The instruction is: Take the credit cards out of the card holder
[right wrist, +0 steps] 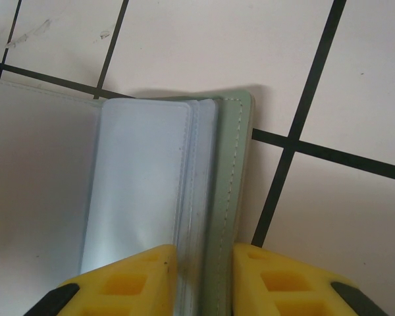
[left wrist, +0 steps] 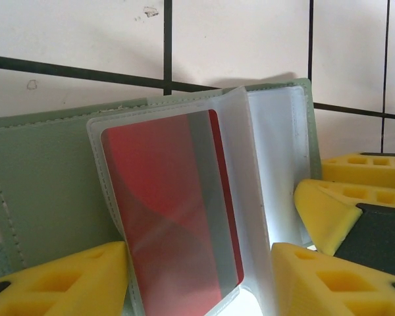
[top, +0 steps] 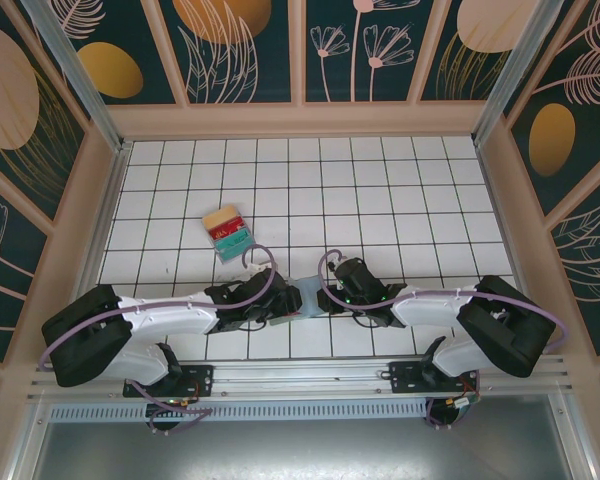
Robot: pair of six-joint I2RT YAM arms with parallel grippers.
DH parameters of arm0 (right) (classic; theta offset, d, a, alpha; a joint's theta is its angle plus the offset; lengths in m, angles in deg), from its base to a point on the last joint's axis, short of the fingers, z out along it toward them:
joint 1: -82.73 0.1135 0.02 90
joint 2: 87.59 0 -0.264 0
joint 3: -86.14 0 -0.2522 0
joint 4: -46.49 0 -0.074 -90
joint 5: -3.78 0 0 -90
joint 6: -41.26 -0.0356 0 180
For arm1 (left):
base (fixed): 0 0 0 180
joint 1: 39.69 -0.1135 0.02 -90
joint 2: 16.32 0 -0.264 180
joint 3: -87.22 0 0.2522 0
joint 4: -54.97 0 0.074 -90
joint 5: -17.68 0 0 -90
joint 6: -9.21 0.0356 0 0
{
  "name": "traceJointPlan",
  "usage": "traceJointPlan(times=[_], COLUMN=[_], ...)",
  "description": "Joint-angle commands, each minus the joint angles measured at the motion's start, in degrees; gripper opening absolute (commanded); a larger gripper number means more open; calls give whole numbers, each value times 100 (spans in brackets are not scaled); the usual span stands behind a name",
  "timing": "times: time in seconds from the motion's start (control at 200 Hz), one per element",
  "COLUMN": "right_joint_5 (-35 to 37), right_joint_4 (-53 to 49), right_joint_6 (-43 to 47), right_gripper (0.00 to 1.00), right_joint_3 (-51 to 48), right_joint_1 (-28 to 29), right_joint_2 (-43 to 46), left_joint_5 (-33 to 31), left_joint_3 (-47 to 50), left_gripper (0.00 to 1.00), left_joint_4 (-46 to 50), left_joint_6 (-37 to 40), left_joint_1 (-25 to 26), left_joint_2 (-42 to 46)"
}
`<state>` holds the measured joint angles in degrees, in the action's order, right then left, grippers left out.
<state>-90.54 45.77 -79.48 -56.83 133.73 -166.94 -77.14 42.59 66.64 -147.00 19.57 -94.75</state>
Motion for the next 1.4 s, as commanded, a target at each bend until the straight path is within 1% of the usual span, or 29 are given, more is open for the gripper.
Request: traceJointPlan(times=[0.0, 0.18, 0.21, 0.22, 0.245, 0.34, 0.47, 0.485, 0.505, 0.641, 0.791, 0.891, 1.046, 1.156, 1.391], right_joint_5=[-103, -104, -97, -96, -96, -87, -74, -78, -78, -78, -74, -78, -78, -78, -87], right_joint_4=[-12, -12, -12, -12, -13, -18, -20, -18, -19, -17, -20, -19, -18, -20, -20], right_joint_6=[-2, -2, -2, -2, -4, -2, -2, -2, -2, -2, -2, -2, -2, -2, -2], right_gripper=[28, 28, 28, 28, 29, 32, 34, 35, 35, 35, 35, 35, 35, 35, 35], right_joint_3=[134, 136, 142, 136, 134, 134, 123, 125, 130, 126, 127, 131, 134, 134, 134], right_joint_1=[51, 50, 50, 52, 51, 52, 50, 58, 51, 55, 52, 50, 50, 55, 53], right_joint_2=[-139, -136, -133, -133, -133, -111, -98, -98, -98, -98, -98, -96, -97, -115, -106], left_joint_5=[6, 57, 80, 98, 131, 221, 242, 255, 257, 166, -340, -542, -573, -391, -242], left_joint_3=[-103, -112, -120, -121, -121, -125, -109, -107, -99, -94, -189, -154, -112, -33, -41], left_gripper=[59, 60, 63, 66, 68, 74, 78, 81, 82, 81, 80, 79, 78, 78, 78], left_joint_4=[-55, -102, -135, -156, -217, -334, -357, -366, -377, -204, 557, 771, 682, 332, 288], left_joint_6=[91, 115, 130, 143, 170, 200, 219, 223, 223, 171, 81, 22, 3, 13, 16], left_joint_1=[38, 40, 34, 40, 35, 37, 41, 34, 35, 40, 37, 32, 39, 41, 40], left_joint_2=[161, 104, 83, 70, 53, 17, 17, 17, 18, 52, 148, 259, 355, 356, 62])
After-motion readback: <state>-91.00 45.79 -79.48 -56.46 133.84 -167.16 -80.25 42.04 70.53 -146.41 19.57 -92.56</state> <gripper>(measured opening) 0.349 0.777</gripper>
